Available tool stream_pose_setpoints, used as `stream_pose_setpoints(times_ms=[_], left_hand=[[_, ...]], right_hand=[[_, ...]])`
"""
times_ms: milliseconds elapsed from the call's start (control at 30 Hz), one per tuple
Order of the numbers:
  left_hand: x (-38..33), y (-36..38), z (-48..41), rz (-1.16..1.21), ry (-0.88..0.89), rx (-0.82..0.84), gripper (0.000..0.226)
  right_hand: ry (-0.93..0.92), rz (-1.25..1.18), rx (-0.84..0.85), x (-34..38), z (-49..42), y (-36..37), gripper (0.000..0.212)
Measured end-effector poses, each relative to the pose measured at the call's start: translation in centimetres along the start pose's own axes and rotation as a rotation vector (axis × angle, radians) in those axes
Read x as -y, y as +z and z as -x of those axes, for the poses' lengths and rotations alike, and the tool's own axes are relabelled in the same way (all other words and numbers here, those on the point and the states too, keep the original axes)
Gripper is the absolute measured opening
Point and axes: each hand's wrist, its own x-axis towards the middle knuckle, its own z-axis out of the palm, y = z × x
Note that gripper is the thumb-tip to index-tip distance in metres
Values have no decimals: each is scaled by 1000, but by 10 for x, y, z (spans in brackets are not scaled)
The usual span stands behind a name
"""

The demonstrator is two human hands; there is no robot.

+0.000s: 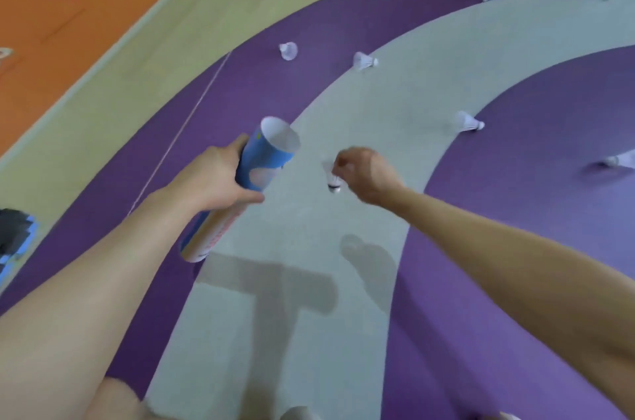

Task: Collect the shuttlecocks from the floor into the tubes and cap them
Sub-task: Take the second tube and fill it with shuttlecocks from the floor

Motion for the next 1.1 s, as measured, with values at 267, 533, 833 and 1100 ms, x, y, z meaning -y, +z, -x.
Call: stream_pose_setpoints(times_ms=[267, 533, 833, 1100], left_hand=[[-51, 26, -33, -100, 157, 150, 62], [-89, 29, -46, -151, 183, 161, 68], [-102, 30, -49, -161, 176, 125, 64], [-134, 46, -71, 25, 245, 55, 57]], right_hand=[[219, -463, -333, 17, 47, -152, 16], [229, -622, -361, 17, 42, -147, 17], [78, -306, 123, 0, 44, -142, 31], [326, -75, 165, -73, 42, -158, 64]])
